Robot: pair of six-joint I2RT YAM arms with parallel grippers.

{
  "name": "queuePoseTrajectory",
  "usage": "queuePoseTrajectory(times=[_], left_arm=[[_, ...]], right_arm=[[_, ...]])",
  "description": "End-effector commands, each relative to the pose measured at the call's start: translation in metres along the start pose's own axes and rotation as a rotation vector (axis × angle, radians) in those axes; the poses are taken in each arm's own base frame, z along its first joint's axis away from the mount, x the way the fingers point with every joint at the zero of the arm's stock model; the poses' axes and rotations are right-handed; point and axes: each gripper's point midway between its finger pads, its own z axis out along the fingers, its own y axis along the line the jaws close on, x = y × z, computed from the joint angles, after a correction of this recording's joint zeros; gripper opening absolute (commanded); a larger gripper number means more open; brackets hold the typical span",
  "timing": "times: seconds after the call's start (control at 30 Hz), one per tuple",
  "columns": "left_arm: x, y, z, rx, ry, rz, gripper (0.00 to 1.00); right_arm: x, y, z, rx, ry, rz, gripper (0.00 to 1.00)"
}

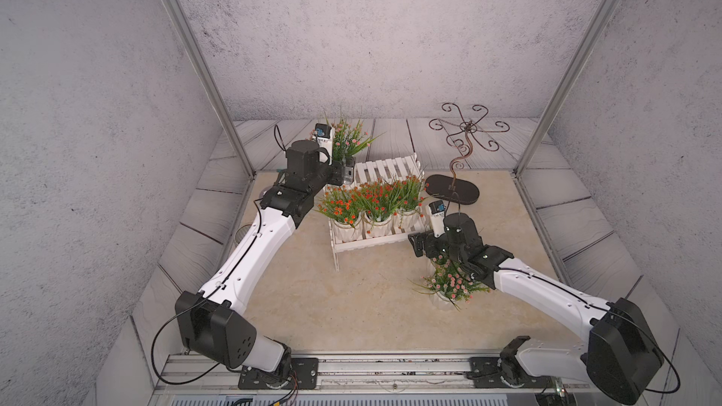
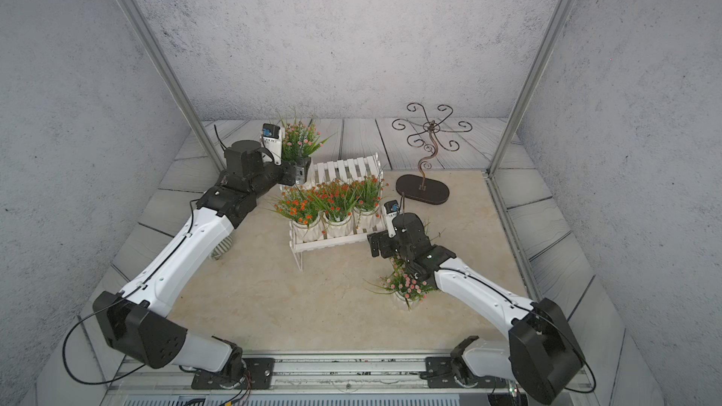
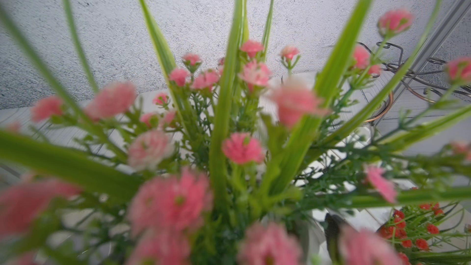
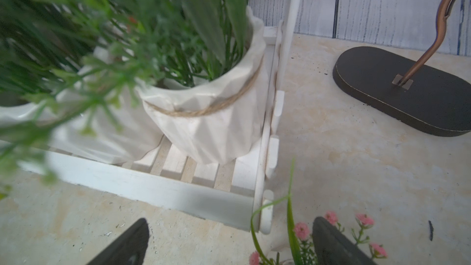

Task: Place the baby's breath potted plants on the rack by color
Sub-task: Place the baby's breath potted plant on the rack, then move the baby's breath potted plant to the center of the board.

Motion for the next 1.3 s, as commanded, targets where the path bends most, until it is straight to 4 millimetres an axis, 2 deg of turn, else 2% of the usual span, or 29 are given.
queuePoseTrajectory(times=[0.0,0.43,0.73,0.97,1.13,1.27], left_arm=[[-0.028,-0.008,-0.011,0.049,-0.093,-0.002,0.99],[-0.057,-0.027,-0.021,0.163,-0.212,-0.028,0.99],[-0.089,-0.032,-0.042,0.187,-0.302,0.0,0.99],[-0.093,-0.03,-0.05,0.163,-0.31,0.029,0.99],[-0.114,-0.03,-0.069,0.155,-0.368,0.046,0.99],[-0.144,-0.033,-0.099,0.164,-0.432,0.053,0.99]], right_arm=[[-0.007,0.002,-0.005,-0.001,-0.016,-0.017,0.99],[-0.019,0.001,-0.021,0.002,-0.067,-0.013,0.99],[-0.022,0.0,-0.026,0.002,-0.082,-0.011,0.99],[-0.022,0.002,-0.025,-0.008,-0.08,-0.01,0.99],[-0.023,0.002,-0.028,-0.008,-0.085,-0.01,0.99],[-0.035,-0.001,-0.039,0.011,-0.094,-0.025,0.99]])
